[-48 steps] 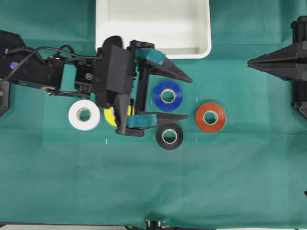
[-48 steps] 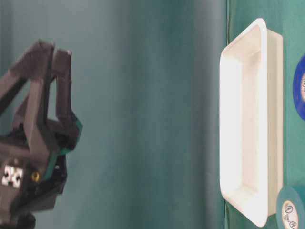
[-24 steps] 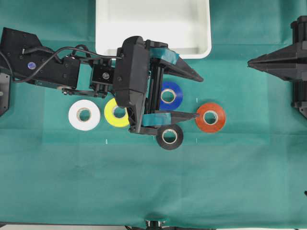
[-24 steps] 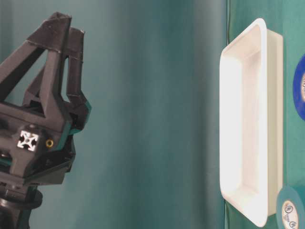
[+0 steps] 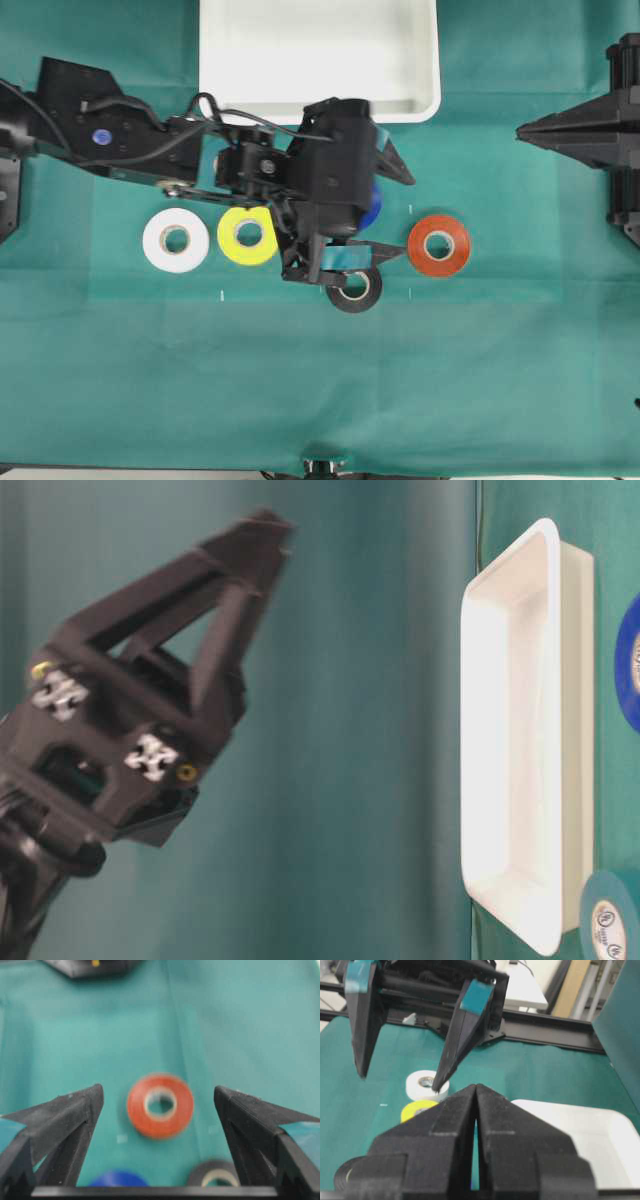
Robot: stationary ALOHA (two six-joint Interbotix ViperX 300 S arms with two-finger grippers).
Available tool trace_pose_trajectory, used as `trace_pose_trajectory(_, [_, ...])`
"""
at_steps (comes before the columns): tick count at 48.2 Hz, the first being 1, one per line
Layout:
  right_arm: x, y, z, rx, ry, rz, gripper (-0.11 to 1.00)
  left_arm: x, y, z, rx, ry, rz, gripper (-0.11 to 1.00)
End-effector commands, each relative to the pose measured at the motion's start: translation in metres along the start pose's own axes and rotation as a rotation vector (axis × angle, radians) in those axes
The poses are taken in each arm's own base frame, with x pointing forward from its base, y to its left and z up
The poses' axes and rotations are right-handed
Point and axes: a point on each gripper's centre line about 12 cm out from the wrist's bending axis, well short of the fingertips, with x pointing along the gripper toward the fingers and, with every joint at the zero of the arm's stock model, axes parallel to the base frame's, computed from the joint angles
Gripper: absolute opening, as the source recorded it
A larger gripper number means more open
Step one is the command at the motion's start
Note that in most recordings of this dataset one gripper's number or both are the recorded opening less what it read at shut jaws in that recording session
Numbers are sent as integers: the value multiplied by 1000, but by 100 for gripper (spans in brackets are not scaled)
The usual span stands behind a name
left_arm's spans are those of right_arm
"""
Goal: Pick up the tape from a random location and place it into the white case.
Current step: 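Swing the left gripper over the tape rolls toward the black roll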
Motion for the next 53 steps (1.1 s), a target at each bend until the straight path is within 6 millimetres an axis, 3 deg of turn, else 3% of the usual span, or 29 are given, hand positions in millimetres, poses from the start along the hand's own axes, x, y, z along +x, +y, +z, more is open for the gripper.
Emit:
trace_pose_trajectory(1, [3,0,11,3,-29,-2,0,-4,1,10,14,45,0,98])
trace_pose_trajectory(23, [3,0,11,8,-26,-2,0,11,-11,23,184,314,-63,98])
trace_pose_trajectory(53, [3,0,11,24,-28,0,0,11,-13,19,246,353,-78,98])
